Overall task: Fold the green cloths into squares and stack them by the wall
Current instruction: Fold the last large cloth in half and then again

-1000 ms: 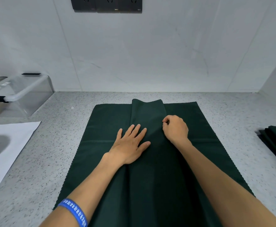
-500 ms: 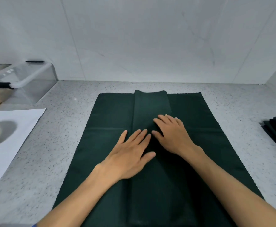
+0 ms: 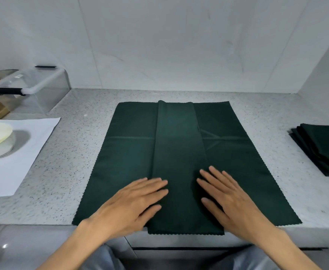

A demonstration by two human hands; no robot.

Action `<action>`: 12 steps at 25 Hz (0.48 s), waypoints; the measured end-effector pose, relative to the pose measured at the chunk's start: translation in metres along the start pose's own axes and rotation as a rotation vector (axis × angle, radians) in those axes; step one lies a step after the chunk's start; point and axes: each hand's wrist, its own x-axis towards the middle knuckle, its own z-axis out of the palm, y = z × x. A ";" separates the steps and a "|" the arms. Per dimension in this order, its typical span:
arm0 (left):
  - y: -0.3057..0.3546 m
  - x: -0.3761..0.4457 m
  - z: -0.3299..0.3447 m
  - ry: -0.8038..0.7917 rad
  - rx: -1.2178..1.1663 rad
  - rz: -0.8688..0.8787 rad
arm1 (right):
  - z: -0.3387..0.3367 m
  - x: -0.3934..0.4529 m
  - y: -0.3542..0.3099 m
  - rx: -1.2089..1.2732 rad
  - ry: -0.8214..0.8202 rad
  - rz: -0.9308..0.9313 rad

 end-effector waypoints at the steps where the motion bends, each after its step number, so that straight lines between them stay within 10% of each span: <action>1: 0.004 -0.006 -0.004 -0.025 -0.064 0.040 | -0.002 -0.012 0.000 0.058 -0.002 -0.059; 7: 0.014 -0.025 0.000 -0.058 -0.083 0.062 | -0.002 -0.042 0.000 -0.145 -0.081 -0.220; 12: 0.023 -0.031 0.005 0.091 -0.246 0.039 | -0.004 -0.045 -0.004 0.244 0.178 -0.163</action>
